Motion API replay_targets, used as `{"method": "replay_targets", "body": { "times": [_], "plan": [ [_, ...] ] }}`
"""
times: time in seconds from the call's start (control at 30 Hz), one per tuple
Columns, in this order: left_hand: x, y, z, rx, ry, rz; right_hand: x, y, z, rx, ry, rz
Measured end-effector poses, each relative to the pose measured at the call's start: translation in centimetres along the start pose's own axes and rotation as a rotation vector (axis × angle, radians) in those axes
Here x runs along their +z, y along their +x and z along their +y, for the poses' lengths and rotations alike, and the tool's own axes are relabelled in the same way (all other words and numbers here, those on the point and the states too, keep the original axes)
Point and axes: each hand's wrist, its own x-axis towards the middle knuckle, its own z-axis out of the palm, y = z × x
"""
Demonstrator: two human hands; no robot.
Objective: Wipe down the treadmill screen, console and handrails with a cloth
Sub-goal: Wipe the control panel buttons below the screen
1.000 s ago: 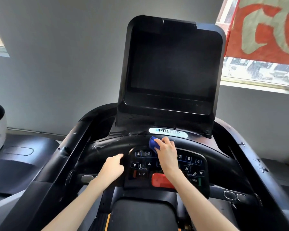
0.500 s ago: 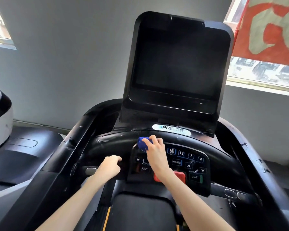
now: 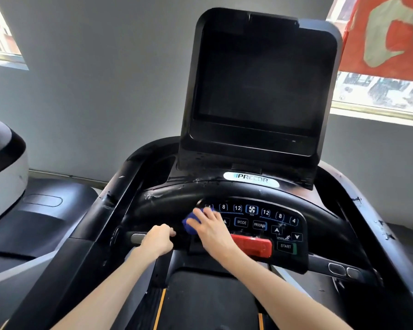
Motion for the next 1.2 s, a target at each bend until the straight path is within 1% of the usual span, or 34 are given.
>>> {"method": "replay_targets", "body": {
  "times": [0.07,0.13,0.17,0.2,0.27,0.3,0.37,0.47,0.53,0.6,0.73,0.8,0.9,0.97,1.0,1.03,1.1,1.17,1.2],
  "plan": [
    [-0.2,-0.1,0.0,0.014,-0.035,-0.037,0.3,-2.8,-0.8,-0.118,0.024,-0.051],
    [-0.1,-0.1,0.2,0.009,-0.052,-0.063,0.5,-3.6,-1.0,-0.192,-0.022,-0.088],
    [0.0,-0.1,0.3,-0.004,-0.048,-0.073,0.3,-3.0,-0.8,-0.204,-0.051,-0.096],
    [0.0,-0.1,0.4,-0.016,-0.043,-0.077,0.0,-2.0,-0.6,-0.176,-0.064,-0.101],
    [-0.2,-0.3,0.8,-0.029,-0.037,-0.086,-0.8,0.8,0.0,-0.052,-0.076,-0.052],
    [-0.4,-0.4,1.2,-0.036,-0.037,-0.084,-1.5,2.3,0.4,0.031,-0.075,-0.058],
    [-1.2,-0.7,2.0,-0.036,-0.048,-0.056,-3.0,4.8,0.8,0.23,-0.083,-0.122],
    [-3.4,-0.5,3.2,-0.007,-0.121,0.062,-3.5,6.3,1.4,0.39,0.018,-0.224],
    [-4.7,-0.4,4.4,0.057,-0.18,0.094,-3.5,5.6,2.8,0.499,0.049,-0.191],
    [-5.2,-0.5,5.7,0.141,-0.221,0.089,-3.8,3.9,5.0,0.59,0.036,-0.151],
    [-4.9,-1.1,7.7,0.249,-0.224,0.025,-5.0,-0.4,10.2,0.795,-0.02,-0.17],
    [-4.5,-1.2,8.5,0.239,-0.186,-0.028,-5.7,-2.6,12.6,0.901,-0.033,-0.192],
    [-4.7,-1.2,9.4,0.19,-0.079,-0.031,-6.5,-5.1,14.9,1.025,-0.032,-0.219],
    [-5.2,-0.9,10.4,0.155,-0.013,-0.032,-6.5,-5.1,14.7,1.104,-0.026,-0.176],
    [-5.5,-0.8,10.9,0.138,0.011,-0.033,-6.3,-4.7,14.0,1.116,-0.016,-0.133],
    [-5.6,-0.8,11.5,0.12,0.037,-0.028,-6.0,-4.0,12.8,1.084,0.014,-0.086],
    [-5.5,-0.8,12.5,0.1,0.097,0.01,-5.0,-2.4,9.9,0.888,0.112,0.012],
    [-5.2,-0.6,13.1,0.084,0.131,0.058,-4.1,-1.4,7.6,0.676,0.167,0.058],
    [-5.1,-0.6,13.1,0.077,0.128,0.074,-3.9,-1.2,7.5,0.622,0.183,0.06]
  ]
}}
